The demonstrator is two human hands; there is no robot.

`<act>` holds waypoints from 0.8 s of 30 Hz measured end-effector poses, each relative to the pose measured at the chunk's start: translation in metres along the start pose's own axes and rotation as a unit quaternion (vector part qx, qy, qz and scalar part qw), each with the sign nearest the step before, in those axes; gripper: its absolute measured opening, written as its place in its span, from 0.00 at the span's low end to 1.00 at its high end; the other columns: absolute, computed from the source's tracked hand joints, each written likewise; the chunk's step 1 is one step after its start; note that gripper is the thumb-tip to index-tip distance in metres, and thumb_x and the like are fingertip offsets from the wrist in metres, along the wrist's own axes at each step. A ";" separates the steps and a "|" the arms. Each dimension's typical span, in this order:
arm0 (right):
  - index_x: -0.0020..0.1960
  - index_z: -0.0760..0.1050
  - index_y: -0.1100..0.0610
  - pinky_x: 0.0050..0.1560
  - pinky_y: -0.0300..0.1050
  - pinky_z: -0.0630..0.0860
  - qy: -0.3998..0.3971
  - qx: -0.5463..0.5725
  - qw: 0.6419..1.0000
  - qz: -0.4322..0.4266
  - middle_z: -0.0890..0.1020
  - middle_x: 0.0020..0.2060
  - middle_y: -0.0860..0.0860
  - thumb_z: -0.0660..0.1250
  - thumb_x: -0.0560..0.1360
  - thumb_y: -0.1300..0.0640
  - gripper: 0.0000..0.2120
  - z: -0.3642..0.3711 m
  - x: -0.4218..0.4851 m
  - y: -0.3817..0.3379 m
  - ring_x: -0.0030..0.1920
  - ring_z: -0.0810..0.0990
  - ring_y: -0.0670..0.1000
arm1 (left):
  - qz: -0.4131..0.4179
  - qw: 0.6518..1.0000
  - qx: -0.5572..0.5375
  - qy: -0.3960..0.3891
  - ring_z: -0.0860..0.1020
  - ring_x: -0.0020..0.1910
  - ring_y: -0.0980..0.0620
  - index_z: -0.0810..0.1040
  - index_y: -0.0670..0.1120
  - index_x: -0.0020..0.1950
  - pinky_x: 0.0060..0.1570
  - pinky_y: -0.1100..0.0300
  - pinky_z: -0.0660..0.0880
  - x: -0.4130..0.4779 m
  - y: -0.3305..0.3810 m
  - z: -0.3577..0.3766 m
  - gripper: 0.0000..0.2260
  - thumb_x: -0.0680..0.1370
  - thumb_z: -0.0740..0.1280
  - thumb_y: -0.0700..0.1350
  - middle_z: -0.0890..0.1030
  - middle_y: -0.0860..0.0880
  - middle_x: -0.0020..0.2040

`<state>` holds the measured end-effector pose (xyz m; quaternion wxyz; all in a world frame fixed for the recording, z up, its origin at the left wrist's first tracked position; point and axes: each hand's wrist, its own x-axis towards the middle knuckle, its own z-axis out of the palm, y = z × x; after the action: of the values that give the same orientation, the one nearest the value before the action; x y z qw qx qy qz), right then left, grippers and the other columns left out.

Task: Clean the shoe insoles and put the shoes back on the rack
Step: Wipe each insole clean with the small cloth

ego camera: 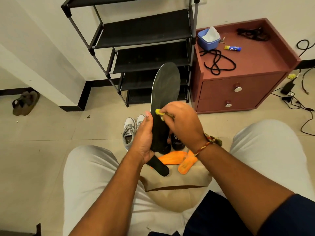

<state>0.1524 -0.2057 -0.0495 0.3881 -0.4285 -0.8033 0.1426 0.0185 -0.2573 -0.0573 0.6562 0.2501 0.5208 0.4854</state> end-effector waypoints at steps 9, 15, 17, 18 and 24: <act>0.49 0.84 0.58 0.48 0.49 0.79 0.031 0.051 0.996 0.074 0.84 0.44 0.51 0.72 0.76 0.59 0.04 0.001 0.003 0.024 0.46 0.81 0.49 | 0.019 1.000 0.013 0.009 0.82 0.59 0.41 0.76 0.47 0.69 0.61 0.42 0.78 0.000 -0.004 0.000 0.21 0.84 0.56 0.57 0.83 0.39 0.61; 0.50 0.85 0.54 0.49 0.39 0.78 -0.098 0.112 0.987 0.065 0.84 0.45 0.48 0.73 0.75 0.58 0.05 0.022 -0.014 0.000 0.47 0.80 0.45 | 0.026 0.992 -0.078 0.098 0.84 0.57 0.45 0.75 0.49 0.71 0.49 0.50 0.82 0.006 0.005 -0.010 0.24 0.84 0.53 0.61 0.84 0.42 0.60; 0.51 0.85 0.54 0.48 0.28 0.74 -0.136 0.137 0.979 0.070 0.84 0.46 0.47 0.73 0.75 0.59 0.05 0.027 -0.019 -0.008 0.46 0.79 0.42 | 0.022 0.982 -0.131 0.134 0.85 0.54 0.44 0.76 0.48 0.70 0.45 0.52 0.82 0.008 0.009 -0.015 0.25 0.83 0.54 0.63 0.84 0.41 0.59; 0.51 0.85 0.54 0.48 0.25 0.73 -0.152 0.153 0.973 0.078 0.84 0.46 0.46 0.73 0.75 0.59 0.06 0.027 -0.021 -0.011 0.46 0.79 0.41 | 0.024 0.976 -0.155 0.149 0.84 0.55 0.44 0.76 0.47 0.70 0.47 0.51 0.82 0.009 0.010 -0.018 0.26 0.82 0.55 0.64 0.84 0.41 0.60; 0.50 0.85 0.52 0.50 0.34 0.79 -0.256 0.238 0.929 0.121 0.85 0.44 0.44 0.74 0.74 0.58 0.05 0.018 -0.018 -0.008 0.47 0.82 0.42 | 0.040 0.955 -0.220 0.195 0.81 0.62 0.42 0.76 0.49 0.71 0.59 0.47 0.80 0.014 0.010 -0.026 0.26 0.82 0.57 0.65 0.83 0.43 0.62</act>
<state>0.1409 -0.2231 -0.0662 0.2398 -0.3669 -0.7597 0.4803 -0.0098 -0.2454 -0.0642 0.5607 0.0209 0.5085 0.6531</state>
